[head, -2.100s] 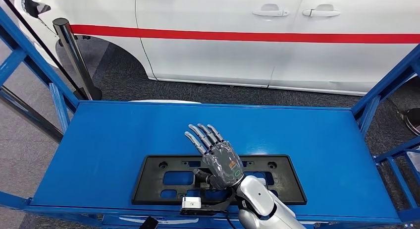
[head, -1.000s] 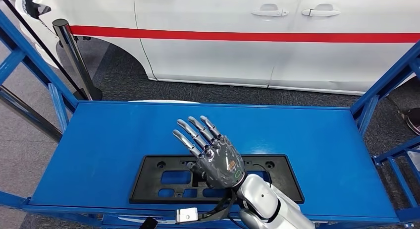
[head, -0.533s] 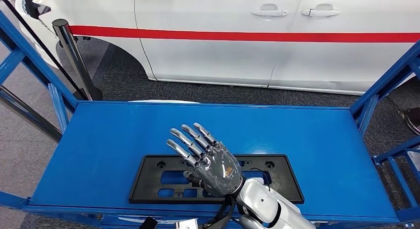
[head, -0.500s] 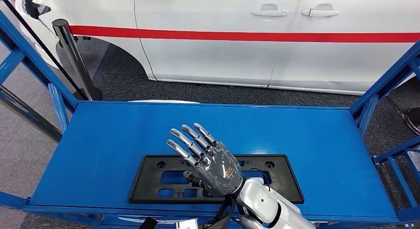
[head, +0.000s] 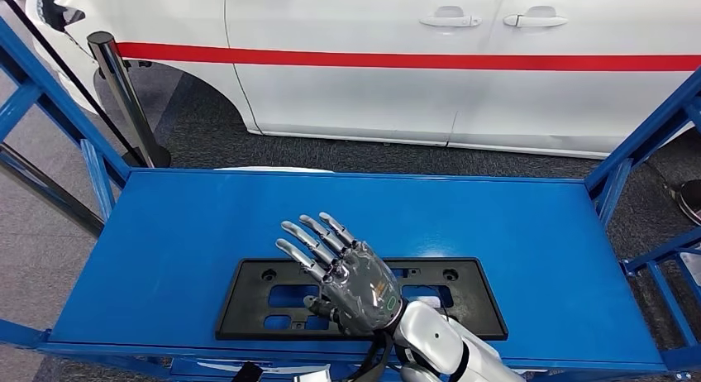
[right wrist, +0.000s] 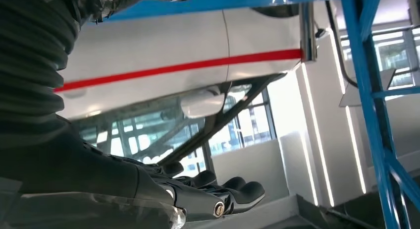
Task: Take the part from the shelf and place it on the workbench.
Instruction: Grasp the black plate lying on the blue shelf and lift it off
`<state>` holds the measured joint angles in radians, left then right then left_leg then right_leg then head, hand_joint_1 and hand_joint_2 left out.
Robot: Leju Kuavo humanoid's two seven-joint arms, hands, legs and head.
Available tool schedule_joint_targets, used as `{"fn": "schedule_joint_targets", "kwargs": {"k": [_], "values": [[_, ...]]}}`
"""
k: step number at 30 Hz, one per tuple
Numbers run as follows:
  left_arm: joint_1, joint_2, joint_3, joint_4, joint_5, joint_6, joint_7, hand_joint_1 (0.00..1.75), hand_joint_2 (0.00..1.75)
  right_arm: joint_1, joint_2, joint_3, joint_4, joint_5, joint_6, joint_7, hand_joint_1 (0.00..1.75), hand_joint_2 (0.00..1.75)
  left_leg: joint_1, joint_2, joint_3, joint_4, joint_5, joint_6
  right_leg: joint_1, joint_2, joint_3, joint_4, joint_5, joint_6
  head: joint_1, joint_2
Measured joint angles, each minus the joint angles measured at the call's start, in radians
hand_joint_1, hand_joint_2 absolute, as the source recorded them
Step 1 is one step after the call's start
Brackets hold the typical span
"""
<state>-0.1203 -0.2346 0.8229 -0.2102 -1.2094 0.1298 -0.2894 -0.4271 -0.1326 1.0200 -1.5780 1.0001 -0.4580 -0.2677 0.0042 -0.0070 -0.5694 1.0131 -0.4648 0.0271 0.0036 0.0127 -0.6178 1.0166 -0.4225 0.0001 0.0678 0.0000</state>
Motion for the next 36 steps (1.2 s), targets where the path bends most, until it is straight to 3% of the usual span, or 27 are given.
{"fn": "schedule_joint_targets", "kwargs": {"k": [10, 36], "values": [[0.002, 0.0, 0.004, 0.0, 0.012, 0.008, -0.001, 0.0, 0.0, 0.068, -0.01, 0.006, -0.001, -0.142, 0.053, -0.053, 0.0, 1.75, 0.0, 0.0, 0.0, 0.0, 0.0, 0.0, 0.0, 0.0, 0.0, 0.0, 0.0, 0.0, 0.0, 0.0], [0.008, 0.002, 0.025, 0.0, 0.022, 0.009, -0.006, 0.0, 0.0, 0.165, -0.048, -0.016, 0.0, -0.222, 0.149, -0.1, 0.0, 1.75, 0.0, 0.0, 0.0, 0.0, 0.0, 0.0, 0.0, 0.0, 0.0, 0.0, 0.0, 0.0, 0.0, 0.0]]}}
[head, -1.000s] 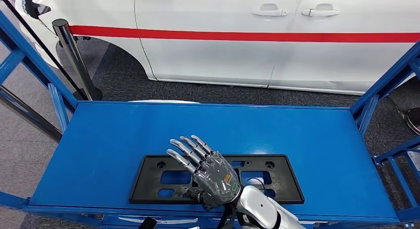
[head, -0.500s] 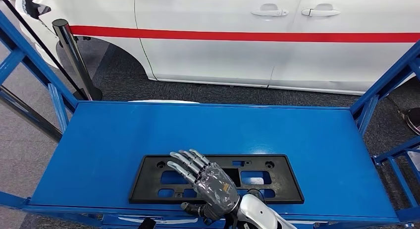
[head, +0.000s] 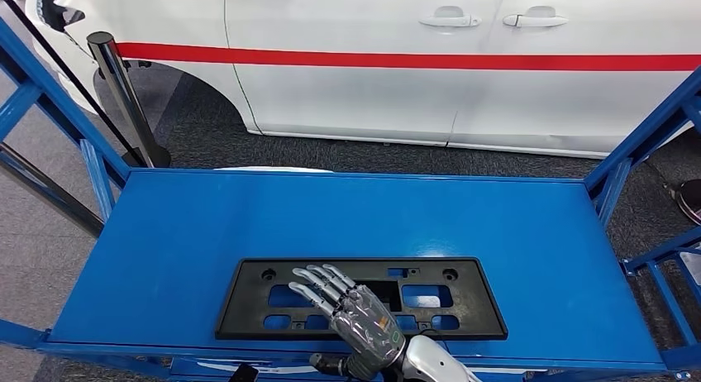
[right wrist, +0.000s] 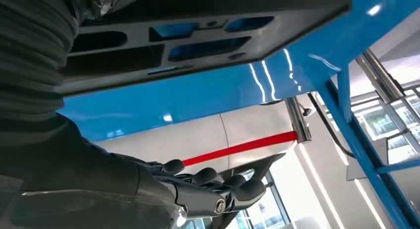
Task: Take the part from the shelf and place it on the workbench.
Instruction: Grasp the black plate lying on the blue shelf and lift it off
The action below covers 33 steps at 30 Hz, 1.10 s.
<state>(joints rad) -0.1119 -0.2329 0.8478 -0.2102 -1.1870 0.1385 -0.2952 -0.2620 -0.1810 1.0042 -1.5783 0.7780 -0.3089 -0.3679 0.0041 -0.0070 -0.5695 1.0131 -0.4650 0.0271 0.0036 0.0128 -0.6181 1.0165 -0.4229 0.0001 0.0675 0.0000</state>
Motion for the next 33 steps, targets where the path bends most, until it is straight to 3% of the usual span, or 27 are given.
{"fn": "schedule_joint_targets", "kwargs": {"k": [20, 33], "values": [[0.006, 0.005, 0.003, 0.0, 0.005, 0.0, -0.008, 0.0, 0.0, 0.037, -0.105, -0.029, 0.008, 0.055, 0.078, 0.028, 0.0, 1.75, 0.0, 0.0, 0.0, 0.0, 0.0, 0.0, 0.0, 0.0, 0.0, 0.0, 0.0, 0.0, 0.0, 0.0], [0.012, 0.006, 0.021, 0.0, 0.01, -0.001, -0.014, 0.0, 0.0, 0.093, -0.166, -0.08, -0.003, 0.117, 0.074, 0.065, 0.0, 1.75, 0.0, 0.0, 0.0, 0.0, 0.0, 0.0, 0.0, 0.0, 0.0, 0.0, 0.0, 0.0, 0.0, 0.0]]}}
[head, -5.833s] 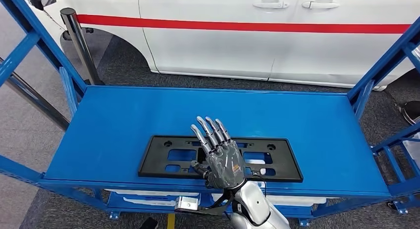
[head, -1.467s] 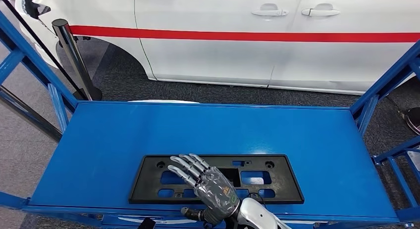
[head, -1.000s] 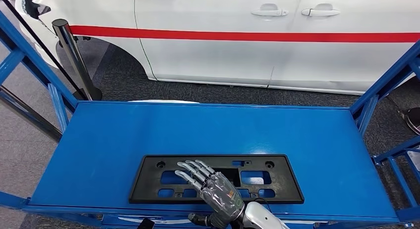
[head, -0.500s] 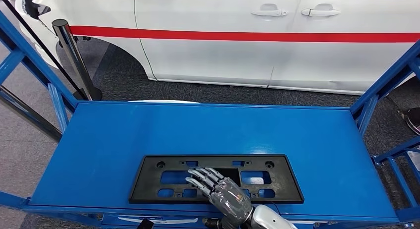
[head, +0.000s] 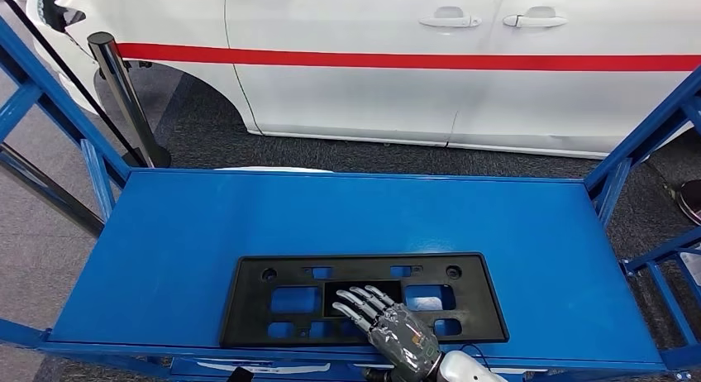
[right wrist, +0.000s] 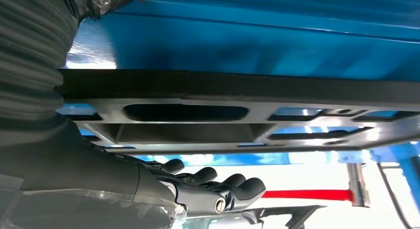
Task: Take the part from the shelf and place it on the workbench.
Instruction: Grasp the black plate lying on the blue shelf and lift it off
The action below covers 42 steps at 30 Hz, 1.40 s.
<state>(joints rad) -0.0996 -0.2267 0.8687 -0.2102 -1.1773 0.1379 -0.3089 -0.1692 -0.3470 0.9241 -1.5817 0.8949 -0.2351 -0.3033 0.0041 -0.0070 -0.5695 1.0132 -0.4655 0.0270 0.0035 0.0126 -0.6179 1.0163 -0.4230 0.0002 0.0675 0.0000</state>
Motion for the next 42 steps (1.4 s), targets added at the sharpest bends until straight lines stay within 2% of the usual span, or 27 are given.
{"fn": "schedule_joint_targets", "kwargs": {"k": [11, 27, 38, 42], "values": [[0.005, 0.001, 0.004, 0.0, 0.0, -0.001, -0.002, 0.0, 0.0, 0.025, -0.02, -0.062, -0.047, 0.023, -0.034, 0.014, 0.0, 1.75, 0.0, 0.0, 0.0, 0.0, 0.0, 0.0, 0.0, 0.0, 0.0, 0.0, 0.0, 0.0, 0.0, 0.0], [0.005, 0.002, 0.004, 0.0, -0.006, -0.004, -0.002, 0.0, 0.0, 0.03, -0.02, -0.072, -0.072, -0.005, -0.029, -0.006, 0.0, 1.75, 0.0, 0.0, 0.0, 0.0, 0.0, 0.0, 0.0, 0.0, 0.0, 0.0, 0.0, 0.0, 0.0, 0.0], [0.006, 0.002, 0.006, 0.0, -0.001, -0.004, -0.009, 0.0, 0.0, 0.029, -0.029, -0.086, -0.056, 0.244, -0.103, 0.126, 0.0, 1.75, 0.0, 0.0, 0.0, 0.0, 0.0, 0.0, 0.0, 0.0, 0.0, 0.0, 0.0, 0.0, 0.0, 0.0], [0.006, 0.002, 0.009, 0.0, 0.0, -0.004, -0.013, 0.0, 0.0, 0.029, -0.03, -0.093, -0.047, 0.293, -0.133, 0.157, 0.0, 1.75, 0.0, 0.0, 0.0, 0.0, 0.0, 0.0, 0.0, 0.0, 0.0, 0.0, 0.0, 0.0, 0.0, 0.0]]}}
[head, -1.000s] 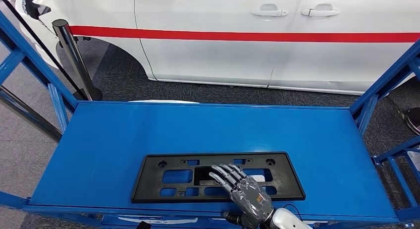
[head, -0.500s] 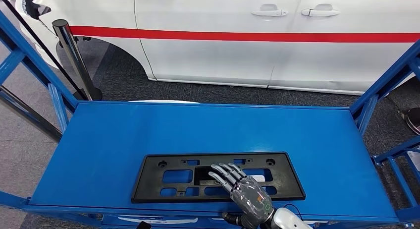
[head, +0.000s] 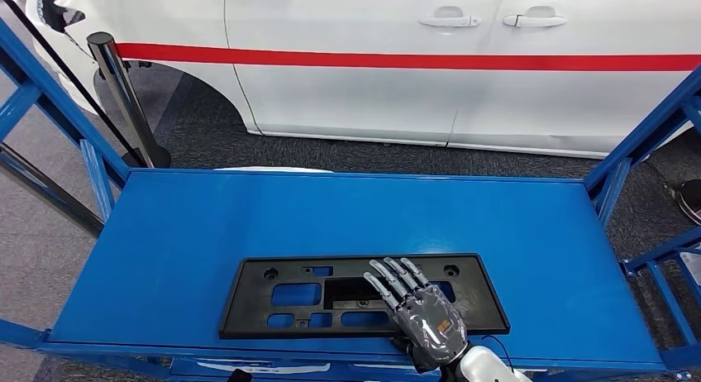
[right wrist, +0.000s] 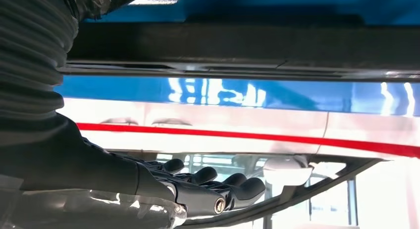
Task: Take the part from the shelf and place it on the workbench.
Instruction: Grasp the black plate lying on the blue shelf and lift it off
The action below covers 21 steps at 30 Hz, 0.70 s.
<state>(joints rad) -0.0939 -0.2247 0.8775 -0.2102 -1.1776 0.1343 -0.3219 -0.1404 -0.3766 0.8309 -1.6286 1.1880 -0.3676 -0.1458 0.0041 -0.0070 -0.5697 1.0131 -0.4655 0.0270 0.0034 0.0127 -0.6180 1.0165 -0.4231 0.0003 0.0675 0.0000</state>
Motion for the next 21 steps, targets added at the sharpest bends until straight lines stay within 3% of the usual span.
{"fn": "schedule_joint_targets", "kwargs": {"k": [21], "values": [[0.001, 0.0, 0.013, 0.0, -0.002, -0.001, 0.0, 0.0, 0.0, 0.008, 0.0, -0.009, 0.015, 0.029, -0.027, 0.021, 0.0, 1.75, 0.0, 0.0, 0.0, 0.0, 0.0, 0.0, 0.0, 0.0, 0.0, 0.0, 0.0, 0.0, 0.0, 0.0]]}}
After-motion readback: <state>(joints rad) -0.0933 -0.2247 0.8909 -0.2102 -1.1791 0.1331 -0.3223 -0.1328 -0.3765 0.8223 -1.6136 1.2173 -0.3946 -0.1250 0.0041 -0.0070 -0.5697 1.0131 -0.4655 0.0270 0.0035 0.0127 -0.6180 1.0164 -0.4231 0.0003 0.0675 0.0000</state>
